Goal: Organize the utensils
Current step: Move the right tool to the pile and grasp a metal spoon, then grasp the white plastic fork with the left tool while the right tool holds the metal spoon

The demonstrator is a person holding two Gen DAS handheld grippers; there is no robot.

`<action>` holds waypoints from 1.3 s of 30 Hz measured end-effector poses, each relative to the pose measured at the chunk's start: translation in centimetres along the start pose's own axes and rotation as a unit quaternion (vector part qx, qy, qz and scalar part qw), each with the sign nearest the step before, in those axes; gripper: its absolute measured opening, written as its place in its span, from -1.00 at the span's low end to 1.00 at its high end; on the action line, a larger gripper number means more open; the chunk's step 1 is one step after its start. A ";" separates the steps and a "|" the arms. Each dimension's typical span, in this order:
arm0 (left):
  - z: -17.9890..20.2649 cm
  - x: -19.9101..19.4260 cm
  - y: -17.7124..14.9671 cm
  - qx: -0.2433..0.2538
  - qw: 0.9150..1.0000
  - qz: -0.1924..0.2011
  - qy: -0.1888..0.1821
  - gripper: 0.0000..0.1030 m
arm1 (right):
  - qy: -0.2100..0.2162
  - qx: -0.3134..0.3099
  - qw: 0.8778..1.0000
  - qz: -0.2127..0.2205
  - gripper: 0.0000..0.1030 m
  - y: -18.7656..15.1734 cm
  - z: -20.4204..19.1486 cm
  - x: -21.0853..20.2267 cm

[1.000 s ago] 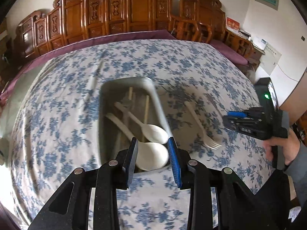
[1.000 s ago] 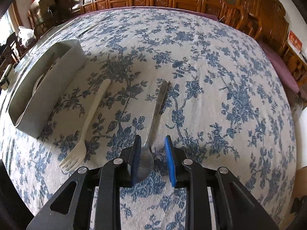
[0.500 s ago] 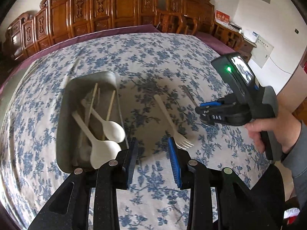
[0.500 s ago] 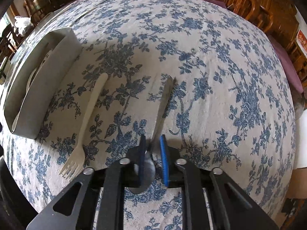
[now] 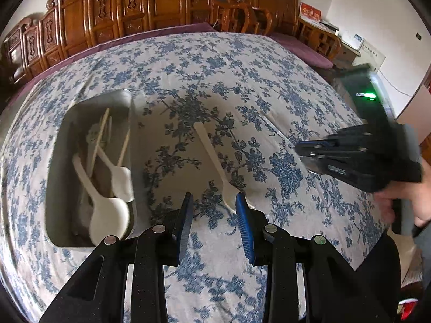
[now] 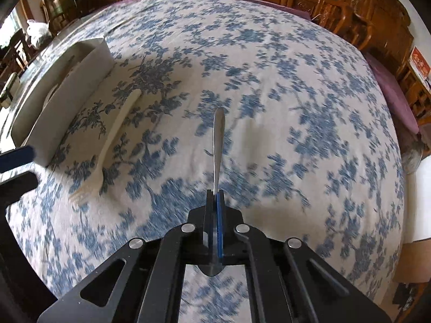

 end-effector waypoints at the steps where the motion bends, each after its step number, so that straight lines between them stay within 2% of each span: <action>1: 0.2 0.5 0.2 -0.001 1.000 -0.003 0.001 -0.41 | 0.002 0.002 1.000 0.003 -0.95 -0.3 0.4 -0.3; 8: 0.9 3.9 1.6 -0.004 0.999 -0.027 0.018 -0.41 | 0.007 -0.003 1.000 0.023 -0.94 -1.9 1.5 -1.7; 9: 0.9 4.3 1.6 -0.003 0.999 -0.029 0.021 -0.38 | 0.008 -0.004 1.000 0.025 -0.94 -2.1 1.6 -1.8; 10: 1.0 4.8 1.7 -0.004 0.999 -0.034 0.023 -0.20 | 0.010 -0.004 1.000 0.027 -0.94 -2.2 1.7 -1.8; 11: 0.9 5.3 1.8 -0.007 0.999 -0.038 0.026 -0.14 | 0.011 -0.004 1.000 0.028 -0.94 -2.3 1.8 -1.8; 20: 0.7 8.2 2.4 -0.009 0.996 -0.064 0.053 -0.14 | 0.020 -0.005 0.999 0.036 -0.94 -3.1 2.0 -1.9; 23: 1.0 8.2 2.6 -0.002 0.996 -0.062 0.062 -0.35 | 0.021 -0.008 0.999 0.038 -0.94 -3.2 1.9 -2.1; 25: 1.2 8.1 2.5 0.002 0.996 -0.062 0.059 -0.64 | 0.021 -0.010 0.999 0.040 -0.94 -3.2 1.7 -2.2; 28: 1.4 7.9 2.3 0.002 0.997 -0.065 0.050 -0.89 | 0.022 -0.011 0.999 0.043 -0.94 -3.2 1.5 -2.5; 34: 1.5 7.5 2.0 -0.002 0.997 -0.071 0.027 -0.91 | 0.024 -0.015 0.998 0.047 -0.94 -3.2 0.6 -3.0; 39: 2.0 6.0 2.3 0.003 0.998 -0.052 0.026 -0.91 | 0.025 -0.014 0.998 0.052 -0.94 -3.0 0.2 -3.6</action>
Point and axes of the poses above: each gripper's, at about its wrist camera, not at the fingertips, and x roughly the way its jaws point, z to its right, y to its top, the point moved 4 cm from there along x, roughly the way its jaws point, and after that the axes turned 2 degrees about -x, right-handed, at the moved point
